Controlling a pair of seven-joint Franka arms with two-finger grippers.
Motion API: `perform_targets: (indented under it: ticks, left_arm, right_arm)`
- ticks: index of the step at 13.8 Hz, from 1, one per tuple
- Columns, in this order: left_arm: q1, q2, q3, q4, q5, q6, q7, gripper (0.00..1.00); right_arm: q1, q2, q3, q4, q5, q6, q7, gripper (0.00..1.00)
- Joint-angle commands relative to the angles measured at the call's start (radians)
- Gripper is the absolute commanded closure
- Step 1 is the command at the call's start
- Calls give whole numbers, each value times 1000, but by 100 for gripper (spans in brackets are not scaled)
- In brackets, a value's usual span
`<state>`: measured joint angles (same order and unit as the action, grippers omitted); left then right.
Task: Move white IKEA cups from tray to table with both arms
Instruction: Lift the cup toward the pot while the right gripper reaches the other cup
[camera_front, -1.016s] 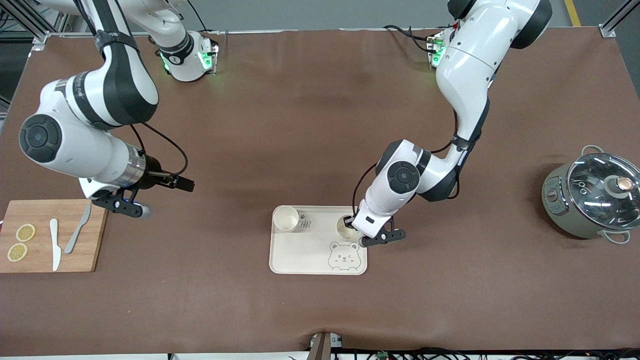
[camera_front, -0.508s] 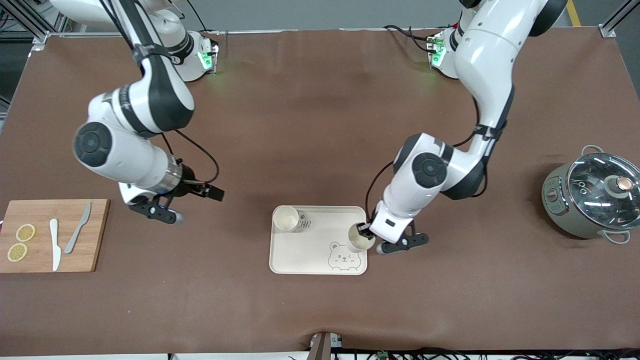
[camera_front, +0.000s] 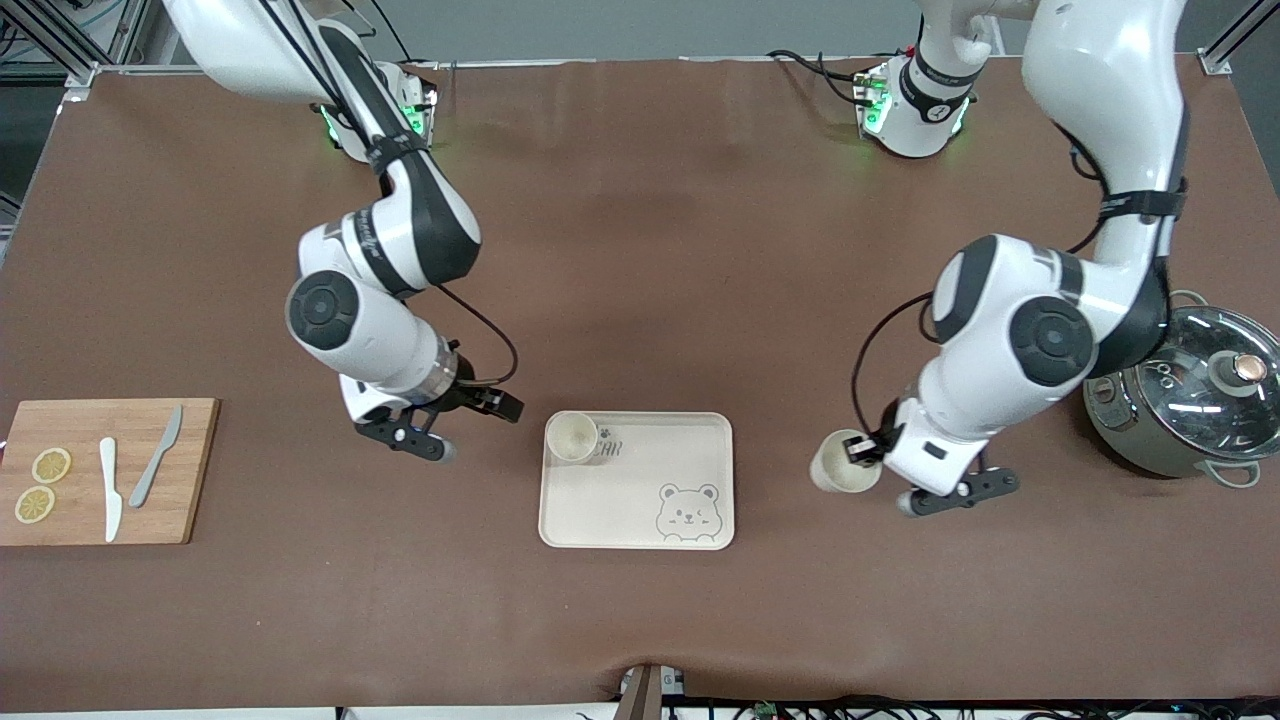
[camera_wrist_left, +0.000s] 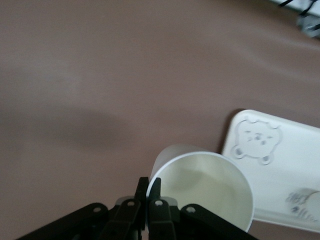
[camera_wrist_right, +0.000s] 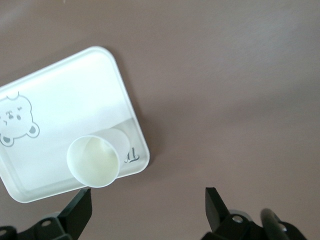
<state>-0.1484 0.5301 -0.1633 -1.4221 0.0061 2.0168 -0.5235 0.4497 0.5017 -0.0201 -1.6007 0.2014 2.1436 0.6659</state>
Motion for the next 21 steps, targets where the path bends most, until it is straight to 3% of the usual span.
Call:
perform_targets:
  ticks: [1, 6, 10, 12, 15, 17, 21]
  left_arm:
    - [90, -88, -9, -150, 5, -1, 87, 100]
    - [272, -114, -10, -299, 5, 43, 275, 100]
    - [311, -148, -10, -487, 6, 245, 283, 100]
    - [313, -162, -10, -561, 6, 308, 289, 100]
    - [314, -185, -12, -624, 8, 335, 293, 100]
    - [313, -200, -12, -661, 8, 352, 293, 100]
    - [313, -225, -12, -728, 8, 387, 296, 100]
  right_arm:
    - [36, 93, -9, 88, 12, -5, 18, 0]
    - [61, 150, -9, 110, 1, 54, 15, 2]
    - [89, 187, -12, 110, 1, 93, 18, 26]
    - [92, 201, -12, 110, 0, 114, 30, 28]
    - [99, 222, -12, 111, -7, 145, 41, 40]
    - [101, 230, -12, 111, -7, 147, 41, 60]
    - [101, 250, -12, 125, -7, 148, 41, 84]
